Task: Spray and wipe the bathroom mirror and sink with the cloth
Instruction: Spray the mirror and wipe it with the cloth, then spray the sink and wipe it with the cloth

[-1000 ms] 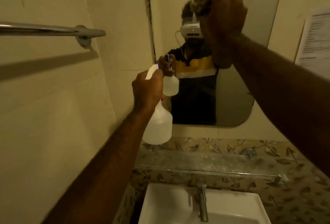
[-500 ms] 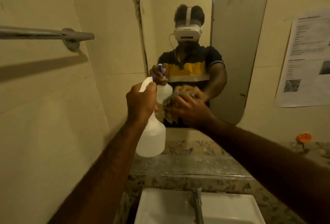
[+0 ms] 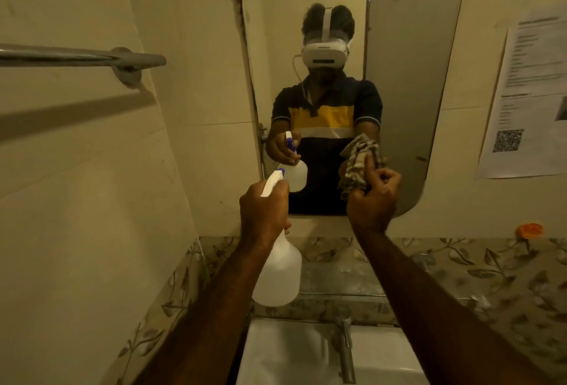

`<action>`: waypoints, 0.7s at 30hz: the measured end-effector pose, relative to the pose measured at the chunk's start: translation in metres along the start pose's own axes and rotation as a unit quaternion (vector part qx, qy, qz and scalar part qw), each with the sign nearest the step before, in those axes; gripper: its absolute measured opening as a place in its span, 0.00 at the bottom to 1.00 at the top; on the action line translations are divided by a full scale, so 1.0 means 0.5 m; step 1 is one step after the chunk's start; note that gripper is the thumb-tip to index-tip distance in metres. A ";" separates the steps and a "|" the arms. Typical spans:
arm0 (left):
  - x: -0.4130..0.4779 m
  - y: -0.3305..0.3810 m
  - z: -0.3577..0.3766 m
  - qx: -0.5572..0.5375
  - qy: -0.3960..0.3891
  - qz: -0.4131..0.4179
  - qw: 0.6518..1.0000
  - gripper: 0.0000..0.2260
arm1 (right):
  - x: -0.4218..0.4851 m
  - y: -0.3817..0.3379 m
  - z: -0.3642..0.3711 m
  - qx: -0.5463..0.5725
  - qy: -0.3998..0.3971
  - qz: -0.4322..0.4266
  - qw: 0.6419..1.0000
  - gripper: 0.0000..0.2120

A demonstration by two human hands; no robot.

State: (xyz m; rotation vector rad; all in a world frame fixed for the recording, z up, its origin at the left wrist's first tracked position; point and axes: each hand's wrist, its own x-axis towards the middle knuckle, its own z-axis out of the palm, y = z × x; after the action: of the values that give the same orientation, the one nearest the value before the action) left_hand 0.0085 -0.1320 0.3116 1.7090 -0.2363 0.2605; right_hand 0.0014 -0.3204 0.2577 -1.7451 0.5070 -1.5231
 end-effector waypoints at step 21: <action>-0.260 -0.305 -0.134 0.050 -0.141 -0.144 0.978 0.13 | -0.454 0.047 -0.231 0.374 -0.265 0.525 0.717 0.14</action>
State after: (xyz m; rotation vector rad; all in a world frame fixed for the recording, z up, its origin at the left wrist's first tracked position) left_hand -0.0716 -0.0416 0.1383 1.8520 -0.1822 -0.1877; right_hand -0.1536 -0.2044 0.0908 -0.8364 0.3699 -0.2554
